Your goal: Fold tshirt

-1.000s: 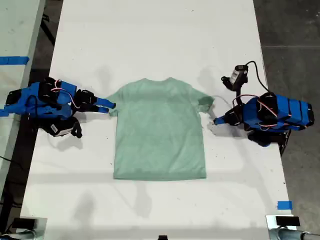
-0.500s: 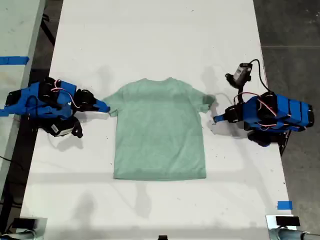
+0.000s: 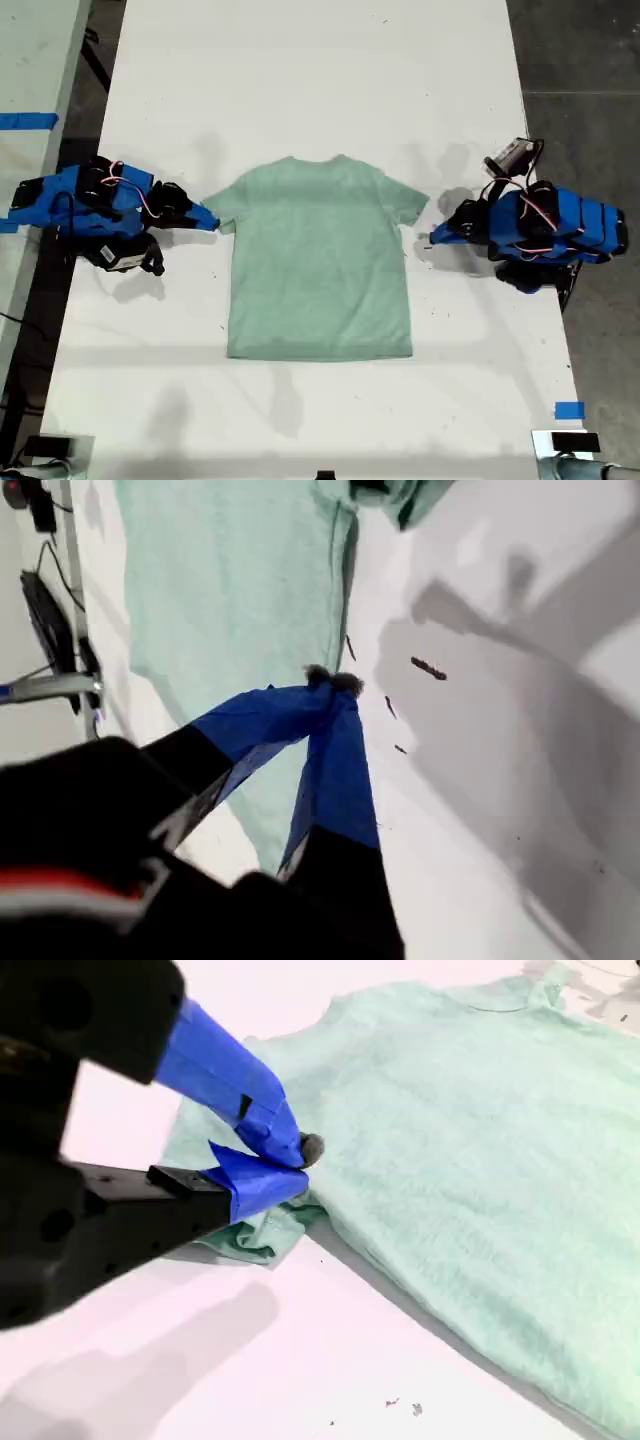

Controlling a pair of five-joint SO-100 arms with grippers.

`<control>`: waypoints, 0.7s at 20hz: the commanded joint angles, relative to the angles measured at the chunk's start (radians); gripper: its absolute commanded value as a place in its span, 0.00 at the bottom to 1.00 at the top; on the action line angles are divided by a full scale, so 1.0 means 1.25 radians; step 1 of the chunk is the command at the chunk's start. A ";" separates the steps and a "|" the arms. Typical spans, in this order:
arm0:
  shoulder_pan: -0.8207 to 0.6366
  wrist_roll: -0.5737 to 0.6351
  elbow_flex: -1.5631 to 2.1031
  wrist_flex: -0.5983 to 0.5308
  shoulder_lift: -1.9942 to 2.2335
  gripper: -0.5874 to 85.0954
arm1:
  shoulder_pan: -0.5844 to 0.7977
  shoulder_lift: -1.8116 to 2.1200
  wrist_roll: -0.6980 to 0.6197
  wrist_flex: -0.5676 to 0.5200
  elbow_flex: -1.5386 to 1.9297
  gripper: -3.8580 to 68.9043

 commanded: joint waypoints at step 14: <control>-0.368 0.360 -0.826 0.339 -0.833 0.01 | 0.344 -0.925 -0.664 0.287 -0.906 0.04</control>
